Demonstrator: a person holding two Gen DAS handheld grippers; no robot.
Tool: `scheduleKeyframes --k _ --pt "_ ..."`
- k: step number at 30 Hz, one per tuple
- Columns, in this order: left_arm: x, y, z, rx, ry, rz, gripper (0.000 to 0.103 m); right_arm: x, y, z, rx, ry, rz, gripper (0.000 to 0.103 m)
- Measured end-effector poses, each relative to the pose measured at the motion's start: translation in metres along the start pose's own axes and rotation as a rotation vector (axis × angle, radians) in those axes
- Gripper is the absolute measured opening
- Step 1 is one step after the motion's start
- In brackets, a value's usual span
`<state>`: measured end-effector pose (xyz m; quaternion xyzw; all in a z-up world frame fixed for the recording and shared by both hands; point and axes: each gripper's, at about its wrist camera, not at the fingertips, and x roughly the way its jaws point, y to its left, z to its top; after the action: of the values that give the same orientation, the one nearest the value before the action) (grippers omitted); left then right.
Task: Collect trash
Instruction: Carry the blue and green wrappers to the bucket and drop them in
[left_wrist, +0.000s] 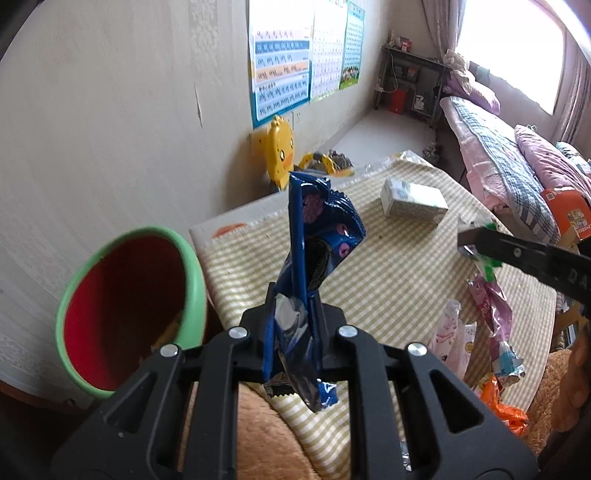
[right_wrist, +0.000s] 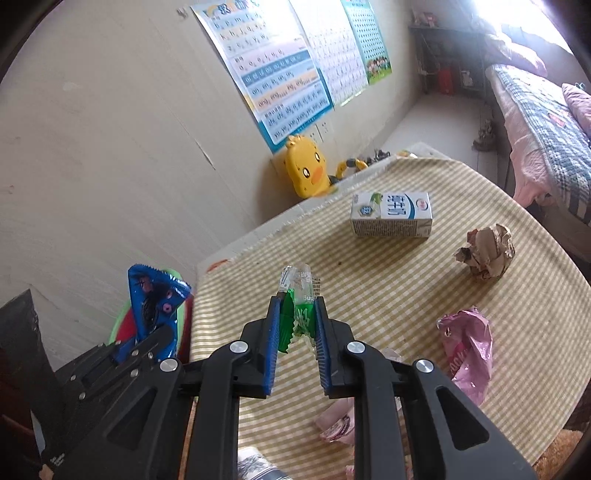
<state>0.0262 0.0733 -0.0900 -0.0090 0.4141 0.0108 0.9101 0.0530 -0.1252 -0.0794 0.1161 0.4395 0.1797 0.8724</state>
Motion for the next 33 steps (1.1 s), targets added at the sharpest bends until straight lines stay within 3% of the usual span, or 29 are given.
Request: scheduleKeyframes --k 16,33 --pt "-0.025 0.045 0.010 -0.066 -0.083 0.091 0.015 -0.002 0.052 -0.003 -0.103 -0.009 0.034 0.017" --pt "-0.018 0.126 -0.002 -0.193 -0.063 0.220 0.015 0.046 0.145 -0.006 -0.269 0.053 0.139 0.017"
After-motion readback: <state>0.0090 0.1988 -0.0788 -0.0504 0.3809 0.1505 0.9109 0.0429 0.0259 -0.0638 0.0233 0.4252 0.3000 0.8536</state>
